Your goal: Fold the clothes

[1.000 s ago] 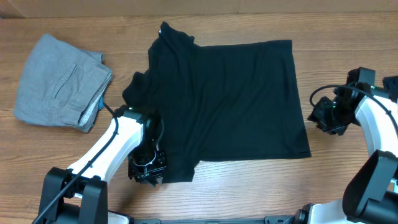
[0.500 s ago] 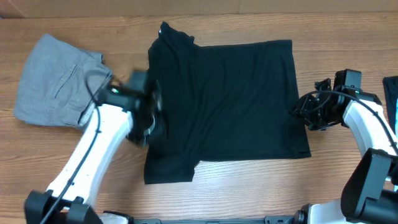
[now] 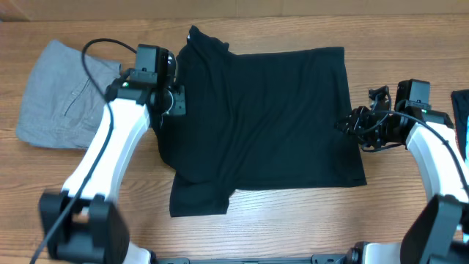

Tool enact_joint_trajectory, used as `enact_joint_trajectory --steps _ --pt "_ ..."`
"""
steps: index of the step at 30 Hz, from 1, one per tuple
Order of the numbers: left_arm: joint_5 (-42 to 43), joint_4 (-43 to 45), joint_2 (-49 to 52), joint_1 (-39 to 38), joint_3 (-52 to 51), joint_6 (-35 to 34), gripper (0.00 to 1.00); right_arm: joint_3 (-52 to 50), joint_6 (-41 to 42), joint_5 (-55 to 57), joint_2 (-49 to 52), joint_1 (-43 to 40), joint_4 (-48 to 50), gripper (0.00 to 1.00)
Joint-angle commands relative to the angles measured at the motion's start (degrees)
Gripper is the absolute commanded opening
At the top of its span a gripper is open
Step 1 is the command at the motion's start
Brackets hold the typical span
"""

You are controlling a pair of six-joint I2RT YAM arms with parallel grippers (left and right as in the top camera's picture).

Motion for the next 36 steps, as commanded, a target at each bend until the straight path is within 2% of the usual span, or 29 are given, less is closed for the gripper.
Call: enact_joint_trajectory --steps 1,3,5,6,14,19,24,27,30,34,36 --pt "-2.6 4.0 7.1 2.4 0.3 1.5 0.73 -0.1 -0.7 -1.4 -3.5 2.2 -0.4 0.33" --pt "-2.4 6.3 9.8 3.8 0.3 1.3 0.77 -0.1 -0.7 -1.4 -3.8 3.6 -1.0 0.33" --pt "-2.4 7.2 11.6 5.4 0.3 0.3 0.67 -0.2 -0.7 -1.4 -3.8 5.0 -1.8 0.33" --pt "-2.3 7.5 12.2 6.2 0.3 -0.8 0.65 -0.2 -1.4 -1.4 -3.8 6.0 -2.0 0.33" --pt "0.6 5.8 12.8 13.4 0.4 -1.0 0.58 -0.5 -1.5 6.1 -3.5 11.1 0.2 0.31" --pt "9.9 6.5 16.7 16.2 0.4 0.7 0.55 -0.6 1.1 6.8 -1.4 12.0 3.8 0.18" --pt "11.2 6.6 20.8 16.2 0.4 0.6 0.41 -0.7 2.2 7.4 3.5 12.2 6.6 0.10" --pt "11.2 6.7 21.6 16.3 0.4 0.2 0.29 -0.7 4.5 9.4 7.4 12.2 7.8 0.09" --pt "11.2 7.3 21.6 16.3 0.4 0.2 0.22 -0.7 6.6 11.0 11.6 12.2 9.3 0.08" --pt "11.2 7.1 21.5 16.6 0.5 0.2 0.04 -0.7 8.9 12.9 16.2 12.2 10.1 0.07" --pt "11.1 5.7 21.1 17.3 1.0 0.0 0.04 -0.7 9.2 14.5 17.6 12.2 10.1 0.07"
